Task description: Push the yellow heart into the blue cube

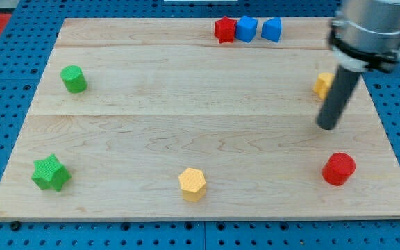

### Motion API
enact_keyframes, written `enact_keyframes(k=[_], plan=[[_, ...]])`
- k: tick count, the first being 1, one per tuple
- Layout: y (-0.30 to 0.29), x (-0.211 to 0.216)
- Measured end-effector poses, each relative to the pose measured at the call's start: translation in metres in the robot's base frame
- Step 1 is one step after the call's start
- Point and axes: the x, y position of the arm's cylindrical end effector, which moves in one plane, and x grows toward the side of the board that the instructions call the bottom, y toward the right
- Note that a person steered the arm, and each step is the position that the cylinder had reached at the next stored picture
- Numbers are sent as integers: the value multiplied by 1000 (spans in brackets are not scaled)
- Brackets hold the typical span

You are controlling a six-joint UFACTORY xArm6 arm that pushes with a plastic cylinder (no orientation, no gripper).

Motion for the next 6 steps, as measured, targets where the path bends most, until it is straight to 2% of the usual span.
enact_keyframes(k=[1,3,5,6], plan=[[17,-35],[-49,-106],[-58,-160],[-108,-187]])
